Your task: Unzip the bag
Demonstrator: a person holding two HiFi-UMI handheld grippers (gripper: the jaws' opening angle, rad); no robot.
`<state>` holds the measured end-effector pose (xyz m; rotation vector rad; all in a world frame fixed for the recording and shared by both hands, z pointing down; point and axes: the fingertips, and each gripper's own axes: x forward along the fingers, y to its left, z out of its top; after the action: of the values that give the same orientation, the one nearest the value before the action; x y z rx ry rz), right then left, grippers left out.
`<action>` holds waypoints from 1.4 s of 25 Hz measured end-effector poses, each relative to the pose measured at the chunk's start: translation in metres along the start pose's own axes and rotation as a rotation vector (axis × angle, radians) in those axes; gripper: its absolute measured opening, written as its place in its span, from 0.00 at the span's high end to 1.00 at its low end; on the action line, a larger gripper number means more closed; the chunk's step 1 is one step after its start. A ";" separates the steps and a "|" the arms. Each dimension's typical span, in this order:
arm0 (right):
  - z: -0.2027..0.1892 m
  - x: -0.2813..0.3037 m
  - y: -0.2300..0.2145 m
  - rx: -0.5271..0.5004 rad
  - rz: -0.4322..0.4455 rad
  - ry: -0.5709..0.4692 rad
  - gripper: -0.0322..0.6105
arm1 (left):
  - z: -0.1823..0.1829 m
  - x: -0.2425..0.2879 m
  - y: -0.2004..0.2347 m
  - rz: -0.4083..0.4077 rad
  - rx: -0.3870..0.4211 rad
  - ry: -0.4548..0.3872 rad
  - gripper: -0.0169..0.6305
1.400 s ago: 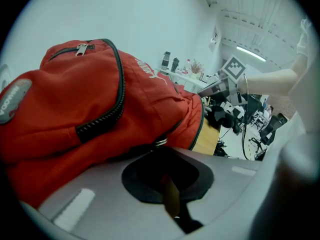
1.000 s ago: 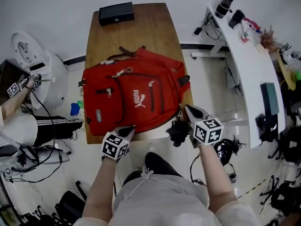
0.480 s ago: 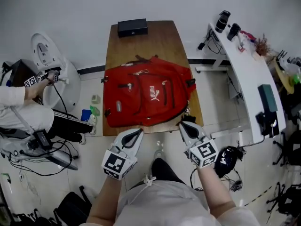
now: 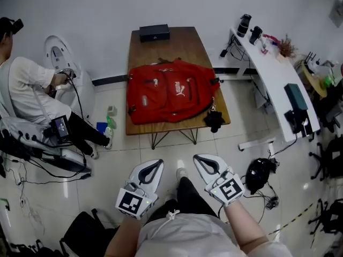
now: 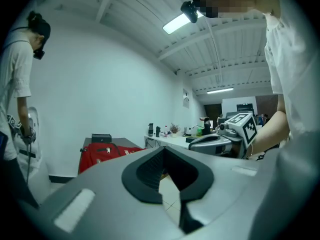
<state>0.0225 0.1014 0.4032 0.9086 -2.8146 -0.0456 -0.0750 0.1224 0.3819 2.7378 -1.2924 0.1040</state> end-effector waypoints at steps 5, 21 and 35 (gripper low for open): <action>0.000 -0.025 0.035 0.015 0.008 -0.028 0.94 | -0.012 -0.027 -0.023 0.013 -0.020 0.003 0.96; 0.019 -0.067 0.032 -0.001 -0.002 -0.081 0.94 | 0.001 -0.037 -0.055 0.035 -0.008 0.012 0.96; 0.012 -0.062 0.021 0.072 -0.013 -0.070 0.94 | -0.003 -0.021 -0.050 0.046 -0.020 0.026 0.96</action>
<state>0.0575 0.1538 0.3835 0.9597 -2.8919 0.0227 -0.0495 0.1708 0.3787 2.6818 -1.3427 0.1302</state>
